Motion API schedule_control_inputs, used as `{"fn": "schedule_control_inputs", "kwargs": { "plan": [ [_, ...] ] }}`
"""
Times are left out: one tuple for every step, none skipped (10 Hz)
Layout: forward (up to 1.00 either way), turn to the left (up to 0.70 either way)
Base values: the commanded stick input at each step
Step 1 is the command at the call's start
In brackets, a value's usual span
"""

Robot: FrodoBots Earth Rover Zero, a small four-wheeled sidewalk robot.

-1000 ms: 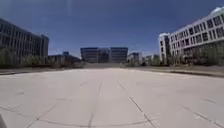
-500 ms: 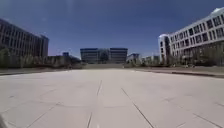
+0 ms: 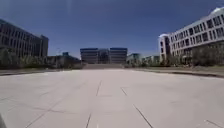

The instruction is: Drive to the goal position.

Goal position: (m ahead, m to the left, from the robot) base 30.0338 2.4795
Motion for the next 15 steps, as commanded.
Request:
{"fn": "schedule_control_inputs", "kwargs": {
  "plan": [
    [0.49,0.00],
    [0.49,0.00],
    [0.49,0.00],
    [0.49,0.00],
    [0.49,0.00],
    [0.49,0.00],
    [0.49,0.00],
    [0.49,0.00],
    [0.49,0.00],
    [0.49,0.00],
    [0.48,0.00],
    [0.49,0.00],
    [0.49,0.00],
    [0.49,0.00],
    [0.49,0.00]
  ]
}}
